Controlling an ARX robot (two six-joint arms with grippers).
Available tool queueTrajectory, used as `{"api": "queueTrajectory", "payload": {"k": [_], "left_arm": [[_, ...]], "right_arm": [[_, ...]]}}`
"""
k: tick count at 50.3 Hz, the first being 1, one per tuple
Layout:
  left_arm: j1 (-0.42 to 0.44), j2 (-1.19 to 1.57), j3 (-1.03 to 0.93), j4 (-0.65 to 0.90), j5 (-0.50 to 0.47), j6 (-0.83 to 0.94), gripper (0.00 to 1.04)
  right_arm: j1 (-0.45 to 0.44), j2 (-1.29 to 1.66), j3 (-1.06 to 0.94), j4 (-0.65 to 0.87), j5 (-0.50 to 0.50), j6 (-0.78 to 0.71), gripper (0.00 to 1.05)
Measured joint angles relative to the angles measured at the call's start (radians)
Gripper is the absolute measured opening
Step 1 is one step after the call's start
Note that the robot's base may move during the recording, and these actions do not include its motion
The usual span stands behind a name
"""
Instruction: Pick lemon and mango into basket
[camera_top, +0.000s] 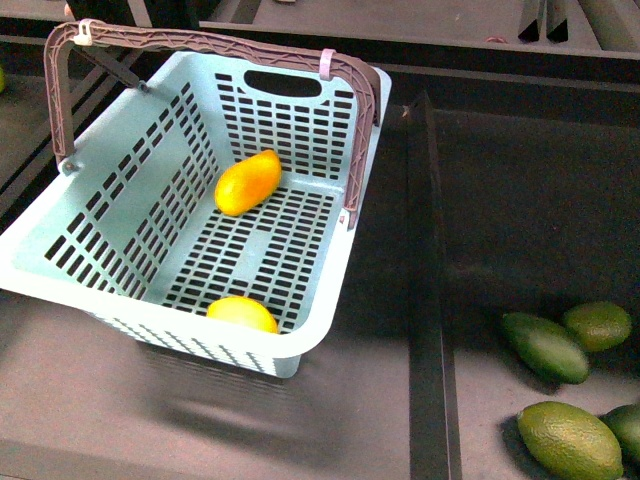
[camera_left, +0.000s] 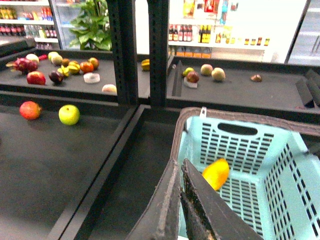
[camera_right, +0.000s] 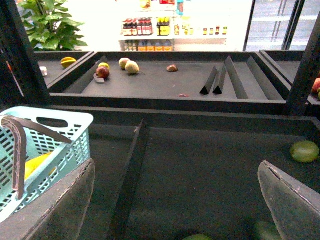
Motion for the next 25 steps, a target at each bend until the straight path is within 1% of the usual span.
{"api": "queueTrajectory", "payload": {"k": [3, 25], "left_arm": [[0.000, -0.064, 0.000, -0.038, 0.000, 0.000, 0.03], [0.000, -0.071, 0.000, -0.042, 0.000, 0.000, 0.03]], "right_arm": [[0.000, 0.000, 0.000, 0.000, 0.000, 0.000, 0.96], [0.000, 0.000, 0.000, 0.000, 0.000, 0.000, 0.96]]}}
